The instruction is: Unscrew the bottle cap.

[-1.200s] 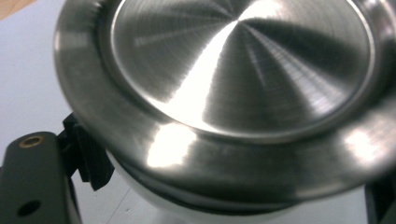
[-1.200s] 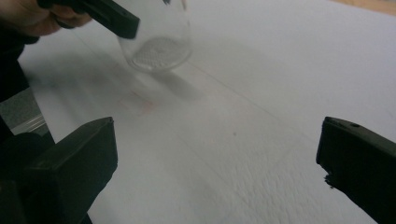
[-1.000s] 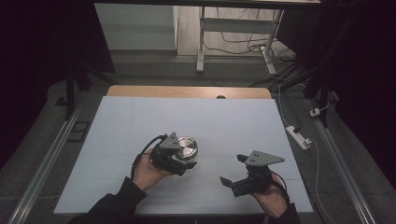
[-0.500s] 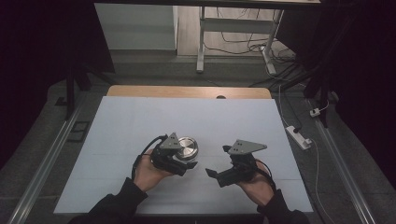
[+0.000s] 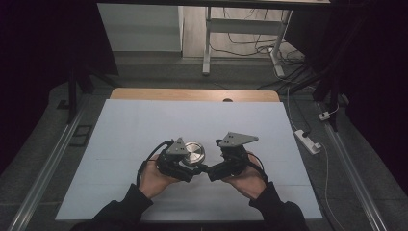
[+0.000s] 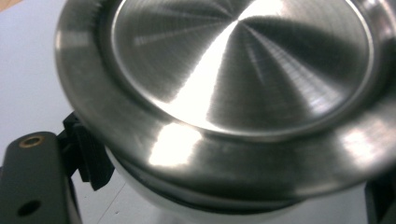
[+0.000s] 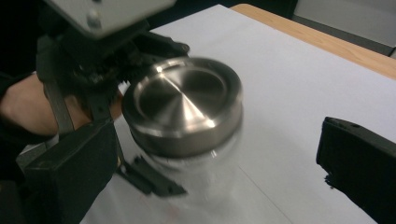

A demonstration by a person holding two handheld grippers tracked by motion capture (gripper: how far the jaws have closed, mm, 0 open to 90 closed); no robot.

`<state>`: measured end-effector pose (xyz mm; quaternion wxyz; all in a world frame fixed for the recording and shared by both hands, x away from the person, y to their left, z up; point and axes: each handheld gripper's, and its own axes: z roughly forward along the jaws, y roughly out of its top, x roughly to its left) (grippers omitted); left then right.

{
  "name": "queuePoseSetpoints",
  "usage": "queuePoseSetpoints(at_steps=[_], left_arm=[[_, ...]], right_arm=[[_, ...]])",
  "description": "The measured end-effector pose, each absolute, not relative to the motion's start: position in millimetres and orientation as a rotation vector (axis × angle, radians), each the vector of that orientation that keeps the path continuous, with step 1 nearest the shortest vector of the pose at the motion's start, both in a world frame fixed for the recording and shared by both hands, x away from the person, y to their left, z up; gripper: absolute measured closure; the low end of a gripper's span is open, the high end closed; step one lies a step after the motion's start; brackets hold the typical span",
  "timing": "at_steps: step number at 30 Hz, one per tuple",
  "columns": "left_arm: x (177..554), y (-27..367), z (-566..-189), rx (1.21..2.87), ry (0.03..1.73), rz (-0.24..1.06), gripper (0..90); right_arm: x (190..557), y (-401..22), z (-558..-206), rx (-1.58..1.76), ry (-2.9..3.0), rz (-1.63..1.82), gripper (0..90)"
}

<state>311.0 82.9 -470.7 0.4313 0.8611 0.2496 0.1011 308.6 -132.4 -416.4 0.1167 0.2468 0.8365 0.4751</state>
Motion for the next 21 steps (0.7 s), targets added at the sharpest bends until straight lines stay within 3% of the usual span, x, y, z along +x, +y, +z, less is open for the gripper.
queuePoseSetpoints(at_steps=[8, 14, 17, 21], left_arm=[[311, 81, -471, 2.150, 0.632, 0.250, 15.4], [311, 81, -471, 2.155, 0.631, 0.244, 15.4], [311, 80, -472, 2.156, 0.631, 0.238, 15.4], [312, 83, -471, 2.164, 0.609, 0.230, 15.4]], right_arm=[[314, -108, -416, 0.673, 2.469, 1.366, 0.8], [316, -97, -420, 0.630, 2.475, 1.345, 9.2], [315, -93, -422, 0.602, 2.482, 1.353, 19.0], [316, -93, -422, 0.590, 2.484, 1.366, 19.6]])
